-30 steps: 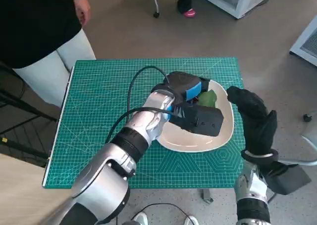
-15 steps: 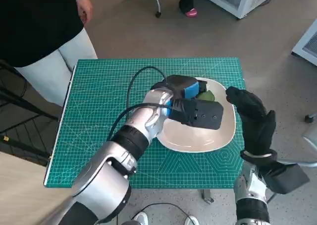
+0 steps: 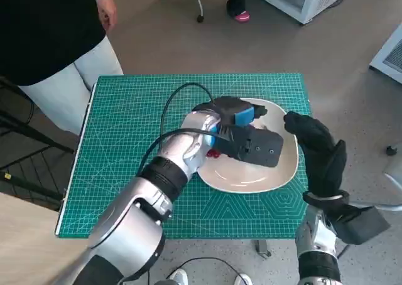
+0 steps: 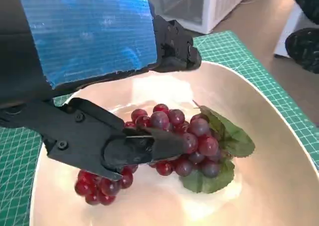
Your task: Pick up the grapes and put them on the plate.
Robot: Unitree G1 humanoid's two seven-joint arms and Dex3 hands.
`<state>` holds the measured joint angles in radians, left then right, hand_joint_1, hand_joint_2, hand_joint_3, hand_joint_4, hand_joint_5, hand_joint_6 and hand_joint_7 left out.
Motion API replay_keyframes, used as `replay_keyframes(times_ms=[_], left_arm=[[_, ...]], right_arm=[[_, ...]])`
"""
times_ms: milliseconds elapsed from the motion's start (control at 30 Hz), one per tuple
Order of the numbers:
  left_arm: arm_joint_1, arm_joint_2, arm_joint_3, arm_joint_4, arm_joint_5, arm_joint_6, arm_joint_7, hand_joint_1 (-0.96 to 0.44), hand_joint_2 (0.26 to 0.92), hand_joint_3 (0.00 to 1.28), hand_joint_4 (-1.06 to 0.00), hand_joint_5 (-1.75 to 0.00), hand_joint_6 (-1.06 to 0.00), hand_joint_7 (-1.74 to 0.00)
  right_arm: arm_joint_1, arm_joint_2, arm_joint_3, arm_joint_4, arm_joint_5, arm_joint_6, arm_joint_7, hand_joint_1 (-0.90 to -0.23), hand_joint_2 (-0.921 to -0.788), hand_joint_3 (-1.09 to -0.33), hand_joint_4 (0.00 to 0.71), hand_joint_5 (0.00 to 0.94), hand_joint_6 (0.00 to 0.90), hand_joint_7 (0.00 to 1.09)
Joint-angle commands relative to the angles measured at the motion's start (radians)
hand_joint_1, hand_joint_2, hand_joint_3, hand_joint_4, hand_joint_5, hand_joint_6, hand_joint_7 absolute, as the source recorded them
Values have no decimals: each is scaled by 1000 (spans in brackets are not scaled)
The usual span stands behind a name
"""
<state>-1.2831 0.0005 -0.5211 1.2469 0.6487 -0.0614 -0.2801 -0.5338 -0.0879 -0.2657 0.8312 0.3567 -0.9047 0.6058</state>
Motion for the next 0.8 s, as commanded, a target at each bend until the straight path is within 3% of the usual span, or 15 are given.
replay_keyframes(times_ms=[33,267,467,667,800], left_arm=[[-2,21,19,0,-27,-30,-12,-921,921,740,-3,0,-199,0],[15,54,47,-23,-59,-45,0,-885,921,733,1,1,-176,0],[65,117,90,-95,-91,-77,57,-797,921,669,-4,-1,-171,0],[183,205,191,-226,-175,-154,129,-667,921,513,-58,-20,-199,-14],[293,254,298,-312,-297,-263,123,-598,921,453,-116,-33,-236,-29]], right_arm=[[1,11,3,20,10,9,7,-413,-921,-541,511,1,360,423],[-7,17,5,19,10,10,9,-405,-921,-547,510,1,355,418],[-12,19,5,18,15,11,16,-401,-921,-550,511,1,352,416],[-20,22,3,24,14,8,17,-396,-921,-550,511,1,351,415],[-29,23,1,33,13,6,16,-393,-921,-550,510,0,351,414]])
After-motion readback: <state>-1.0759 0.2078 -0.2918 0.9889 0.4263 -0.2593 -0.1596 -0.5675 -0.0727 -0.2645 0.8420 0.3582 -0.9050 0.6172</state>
